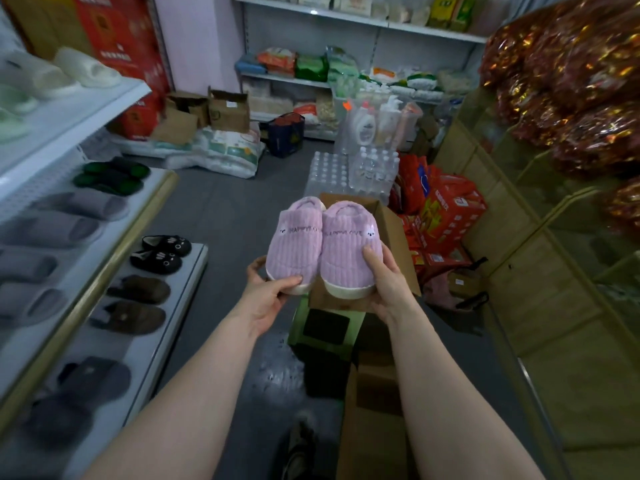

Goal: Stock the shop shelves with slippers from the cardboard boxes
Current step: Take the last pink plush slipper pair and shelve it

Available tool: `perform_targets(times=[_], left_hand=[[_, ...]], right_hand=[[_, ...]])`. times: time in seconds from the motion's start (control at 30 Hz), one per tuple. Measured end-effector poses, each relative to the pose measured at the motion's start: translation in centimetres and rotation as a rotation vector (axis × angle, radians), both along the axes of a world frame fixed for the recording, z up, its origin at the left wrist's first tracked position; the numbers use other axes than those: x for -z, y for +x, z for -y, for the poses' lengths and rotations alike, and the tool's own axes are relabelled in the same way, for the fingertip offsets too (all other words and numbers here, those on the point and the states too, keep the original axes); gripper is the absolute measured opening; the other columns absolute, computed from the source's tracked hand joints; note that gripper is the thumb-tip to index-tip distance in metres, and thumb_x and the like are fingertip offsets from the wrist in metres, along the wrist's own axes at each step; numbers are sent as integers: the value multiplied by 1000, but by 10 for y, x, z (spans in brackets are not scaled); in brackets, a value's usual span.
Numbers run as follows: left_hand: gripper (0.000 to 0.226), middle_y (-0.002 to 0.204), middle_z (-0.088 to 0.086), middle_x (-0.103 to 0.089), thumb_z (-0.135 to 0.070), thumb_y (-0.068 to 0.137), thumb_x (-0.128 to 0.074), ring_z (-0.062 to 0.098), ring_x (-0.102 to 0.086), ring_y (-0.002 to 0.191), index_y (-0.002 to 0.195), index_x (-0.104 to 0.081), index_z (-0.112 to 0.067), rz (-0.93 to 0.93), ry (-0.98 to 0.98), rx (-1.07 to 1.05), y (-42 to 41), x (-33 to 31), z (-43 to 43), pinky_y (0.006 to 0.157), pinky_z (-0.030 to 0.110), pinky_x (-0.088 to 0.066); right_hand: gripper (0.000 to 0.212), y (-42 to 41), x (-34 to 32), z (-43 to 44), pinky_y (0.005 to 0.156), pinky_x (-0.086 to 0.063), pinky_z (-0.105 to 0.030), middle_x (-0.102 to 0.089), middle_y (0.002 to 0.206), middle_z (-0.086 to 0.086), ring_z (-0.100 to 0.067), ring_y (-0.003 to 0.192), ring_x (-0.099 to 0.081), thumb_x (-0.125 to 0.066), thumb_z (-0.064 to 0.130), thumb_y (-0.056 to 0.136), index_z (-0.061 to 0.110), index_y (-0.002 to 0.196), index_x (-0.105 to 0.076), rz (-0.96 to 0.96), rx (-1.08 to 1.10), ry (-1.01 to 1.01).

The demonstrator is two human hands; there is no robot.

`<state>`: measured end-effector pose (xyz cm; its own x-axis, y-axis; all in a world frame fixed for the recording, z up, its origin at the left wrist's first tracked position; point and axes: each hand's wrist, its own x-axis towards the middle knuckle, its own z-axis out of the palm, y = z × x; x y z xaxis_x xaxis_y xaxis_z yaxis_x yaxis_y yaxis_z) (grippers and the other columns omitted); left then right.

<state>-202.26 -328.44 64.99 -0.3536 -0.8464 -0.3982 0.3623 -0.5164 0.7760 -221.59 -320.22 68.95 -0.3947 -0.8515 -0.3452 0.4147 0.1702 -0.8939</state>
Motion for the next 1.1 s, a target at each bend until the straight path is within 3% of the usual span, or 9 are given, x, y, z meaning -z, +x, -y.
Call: perform_targets(times=[0.13, 0.33, 0.57, 0.8, 0.9, 1.1], left_hand=[[81, 130, 9, -50, 17, 74, -69, 21, -58, 110, 130, -28, -25, 30, -71, -3, 46, -3, -52, 73, 29, -57], [107, 139, 5, -44, 16, 67, -74, 27, -50, 124, 146, -22, -35, 82, -172, 32, 103, -7, -136, 79, 36, -58], [92, 137, 2, -42, 14, 65, -78, 23, -47, 122, 130, -33, -33, 148, -275, -36, 152, -20, -241, 72, 32, -59], [98, 130, 2, -52, 9, 61, -83, 21, -58, 113, 139, -35, -25, 78, -215, -143, 196, -18, -365, 85, 45, -57], [94, 121, -3, -55, 12, 65, -79, 15, -60, 106, 140, -33, -22, 58, -186, -199, 219, -23, -427, 88, 43, -56], [87, 129, 7, -53, 11, 66, -79, 25, -58, 115, 131, -36, -26, 106, -160, -303, 289, -29, -531, 82, 40, -58]], right_hand=[[49, 38, -4, -55, 83, -57, -55, -64, 125, -2, -31, 112, -63, -76, 28, 84, 36, 128, -58, 1, -32, 19], [58, 85, -13, -139, 96, -54, -50, -66, 126, -3, -27, 113, -65, -75, 14, 84, 26, 136, -53, -36, -43, 1], [59, 122, -20, -227, 97, -52, -55, -67, 124, 0, -28, 115, -63, -81, 19, 78, 29, 131, -57, -92, -121, 5], [55, 158, -17, -330, 90, -57, -44, -70, 119, 1, -24, 111, -65, -78, 14, 82, 29, 130, -57, -100, -176, -45], [60, 177, -14, -376, 98, -52, -48, -67, 124, 0, -25, 116, -63, -78, 13, 80, 28, 133, -55, -100, -219, -50], [66, 240, -19, -450, 99, -52, -46, -64, 128, -2, -23, 116, -62, -75, 11, 83, 25, 141, -48, -96, -344, -37]])
